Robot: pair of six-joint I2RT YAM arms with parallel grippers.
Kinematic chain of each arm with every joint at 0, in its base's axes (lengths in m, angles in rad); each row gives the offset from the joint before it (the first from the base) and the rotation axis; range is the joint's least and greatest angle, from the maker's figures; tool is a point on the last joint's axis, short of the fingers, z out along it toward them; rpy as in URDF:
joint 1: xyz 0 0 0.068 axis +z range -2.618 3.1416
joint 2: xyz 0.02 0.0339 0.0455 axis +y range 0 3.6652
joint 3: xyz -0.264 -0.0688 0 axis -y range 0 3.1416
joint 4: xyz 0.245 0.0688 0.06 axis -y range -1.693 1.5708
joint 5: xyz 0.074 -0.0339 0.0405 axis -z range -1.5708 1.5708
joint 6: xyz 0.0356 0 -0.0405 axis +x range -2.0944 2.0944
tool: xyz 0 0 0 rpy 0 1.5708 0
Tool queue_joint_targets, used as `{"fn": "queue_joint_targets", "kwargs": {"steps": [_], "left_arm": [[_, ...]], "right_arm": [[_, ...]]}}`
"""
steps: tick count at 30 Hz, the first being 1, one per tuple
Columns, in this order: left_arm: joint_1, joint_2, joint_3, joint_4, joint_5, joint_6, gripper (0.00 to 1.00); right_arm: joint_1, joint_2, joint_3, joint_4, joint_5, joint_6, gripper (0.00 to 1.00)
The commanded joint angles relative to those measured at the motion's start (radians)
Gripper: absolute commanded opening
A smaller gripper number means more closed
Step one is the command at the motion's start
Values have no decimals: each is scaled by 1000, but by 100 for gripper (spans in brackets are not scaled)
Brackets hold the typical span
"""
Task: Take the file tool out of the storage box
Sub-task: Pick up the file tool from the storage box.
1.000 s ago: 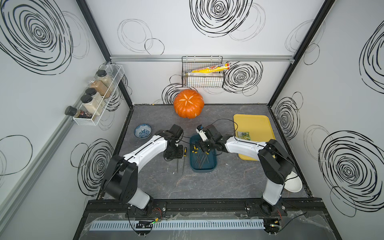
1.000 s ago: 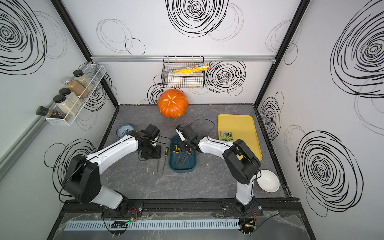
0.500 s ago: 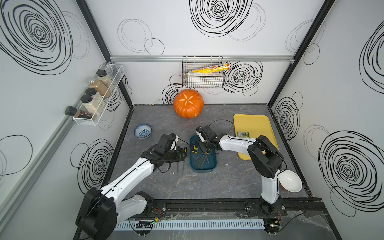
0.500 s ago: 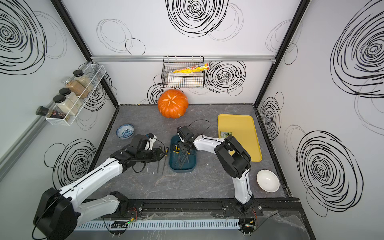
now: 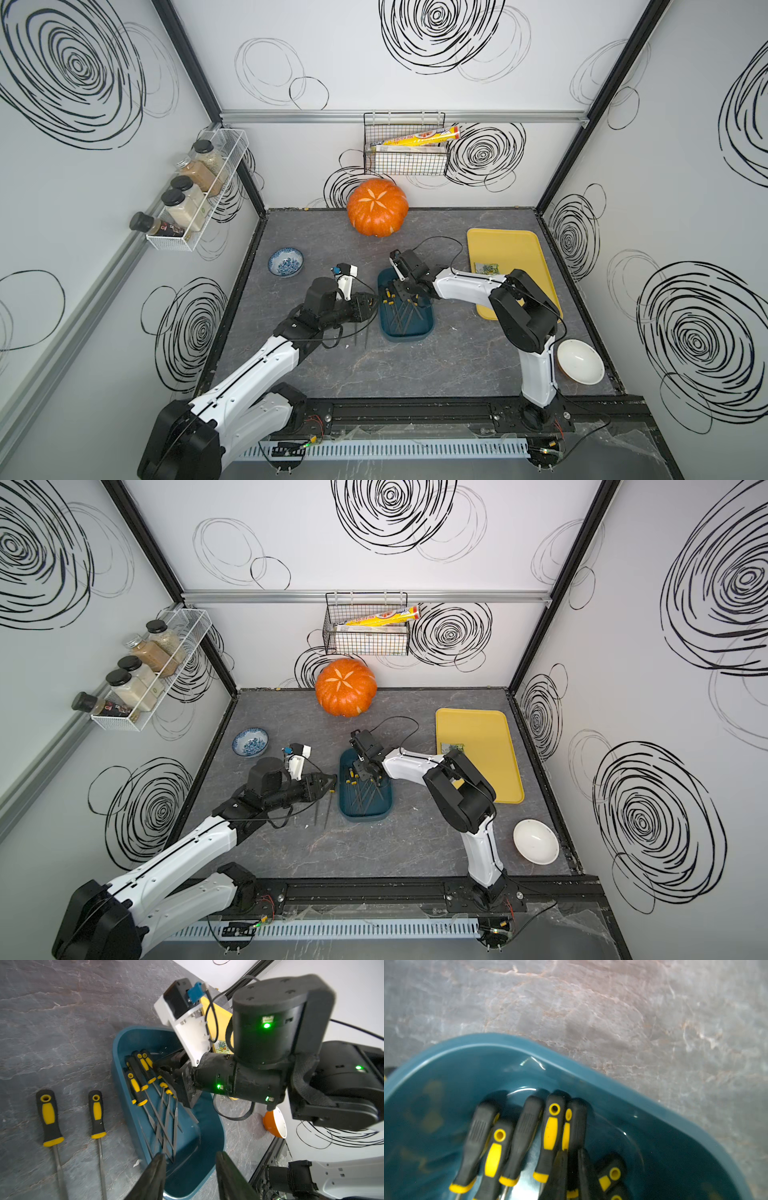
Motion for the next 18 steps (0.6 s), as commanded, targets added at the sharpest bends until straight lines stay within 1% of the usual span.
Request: {"fn": "queue_joint_targets", "kwargs": {"steps": [1,4,6,8,12,16,17,18], "left_arm": [[-3,-7,-34,140,33,-1,47],[-1,-13,-37,153,47,10,47],[-1,-24,-37,165,66,15,47],[0,-33,-41,158,55,23,47],[0,-40,-54,147,40,33,47],[0,-29,-56,140,40,40,47],[0,-28,-57,140,41,41,47],[0,-30,-57,140,40,41,47]], "right_arm": [[-2,40,-18,-50,12,10,4],[-2,1,-26,-29,-8,10,1],[-1,-46,-38,-9,-49,16,0],[-2,-88,-50,9,-82,27,0],[-4,-93,-22,-29,-70,26,0],[-3,-41,14,-69,-37,14,7],[-3,-30,17,-71,-28,9,11],[-3,-21,22,-76,-20,4,19]]}}
